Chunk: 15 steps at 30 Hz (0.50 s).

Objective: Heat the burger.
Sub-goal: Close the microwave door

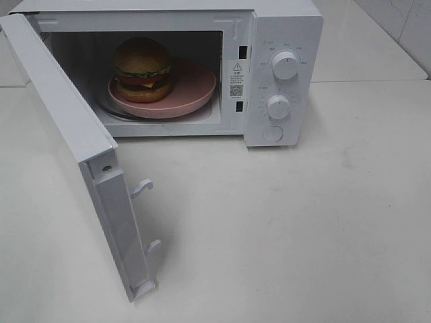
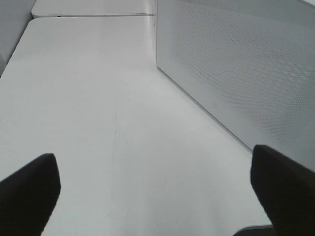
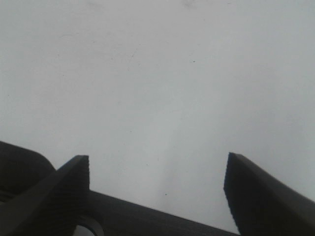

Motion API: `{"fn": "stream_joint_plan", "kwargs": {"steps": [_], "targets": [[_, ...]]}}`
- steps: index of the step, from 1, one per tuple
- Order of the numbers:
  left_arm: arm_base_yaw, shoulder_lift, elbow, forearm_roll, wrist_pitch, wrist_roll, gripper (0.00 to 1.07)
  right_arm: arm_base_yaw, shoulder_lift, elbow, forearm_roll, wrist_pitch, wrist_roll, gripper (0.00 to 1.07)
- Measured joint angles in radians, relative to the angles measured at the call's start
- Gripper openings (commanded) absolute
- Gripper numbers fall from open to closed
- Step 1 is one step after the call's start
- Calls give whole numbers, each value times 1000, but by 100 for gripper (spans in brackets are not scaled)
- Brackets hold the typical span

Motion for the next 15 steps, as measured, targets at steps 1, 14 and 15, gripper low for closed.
{"fn": "stream_joint_plan", "kwargs": {"steps": [1,14,15], "targets": [[0,0,0,0,0,0,98,-20,-22,8,8,-1,0,78],[0,0,0,0,0,0,98,-201,-324,87,34,-24,6,76],[0,0,0,0,0,0,98,-201,-324,87,34,-24,6,76]]}}
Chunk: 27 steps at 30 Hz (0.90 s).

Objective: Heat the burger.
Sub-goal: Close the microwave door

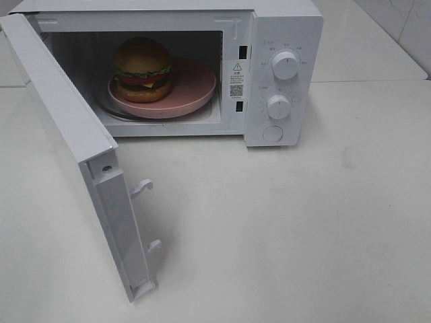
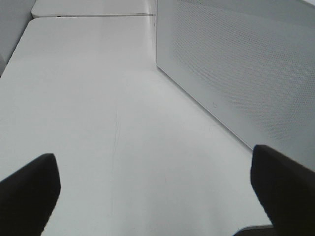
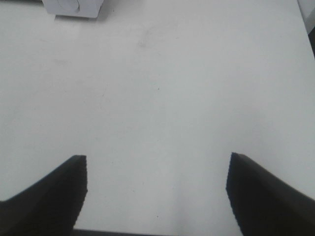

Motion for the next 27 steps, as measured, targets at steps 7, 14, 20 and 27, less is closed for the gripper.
{"fn": "stream_joint_plan", "kwargs": {"steps": [7,14,20,27], "targets": [[0,0,0,0,0,0,98,-41,-185,3,0,0,1,76],[0,0,0,0,0,0,98,-47,-226,4,0,4,1,76],[0,0,0,0,0,0,98,-47,-226,4,0,4,1,76],[0,0,0,0,0,-1,98,-47,-226,4,0,4,1,76]]}}
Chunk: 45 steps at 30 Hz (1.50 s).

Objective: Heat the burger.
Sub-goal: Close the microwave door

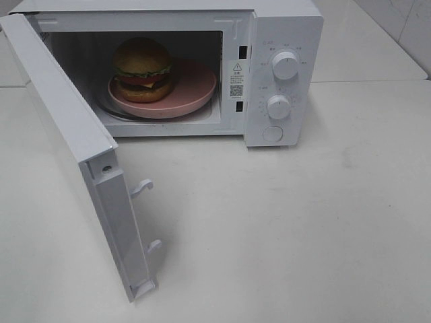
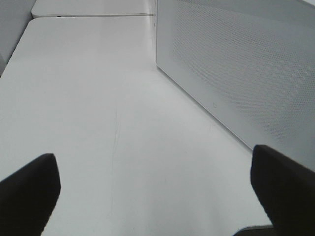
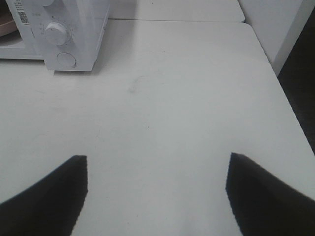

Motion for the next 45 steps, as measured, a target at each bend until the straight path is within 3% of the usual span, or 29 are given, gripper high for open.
{"fn": "stream_joint_plan", "kwargs": {"steps": [38,42,45], "targets": [[0,0,-6,10,-7,-2,98,0,0,0,0,0,0,75],[0,7,-23,0,-60,-2,93,0,0,0,0,0,0,75],[0,57,-24,-1,-82,-2,82,0,0,0,0,0,0,75]]}}
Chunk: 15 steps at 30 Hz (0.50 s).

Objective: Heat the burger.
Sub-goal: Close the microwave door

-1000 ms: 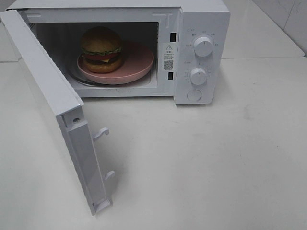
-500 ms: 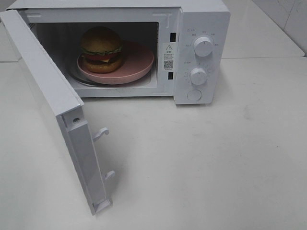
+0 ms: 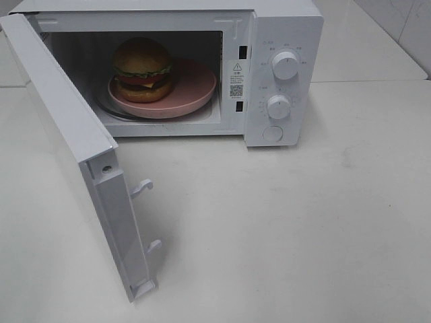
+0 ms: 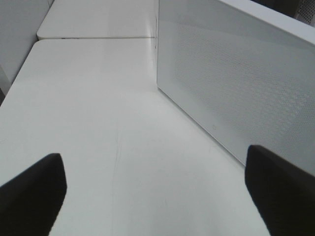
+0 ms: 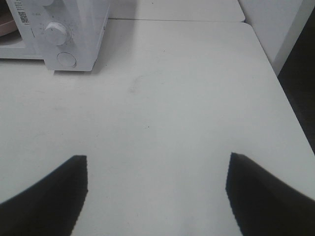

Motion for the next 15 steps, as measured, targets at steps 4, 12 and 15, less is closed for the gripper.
{"fn": "stream_joint_plan", "kwargs": {"steps": [4,12,15], "targets": [[0,57,0,-1,-37,0,69,0,0,0,0,0,0,75],[0,274,0,-3,-186,0,30,0,0,0,0,0,0,75],[0,325,0,-3,-215,0,16,0,0,0,0,0,0,75]]}}
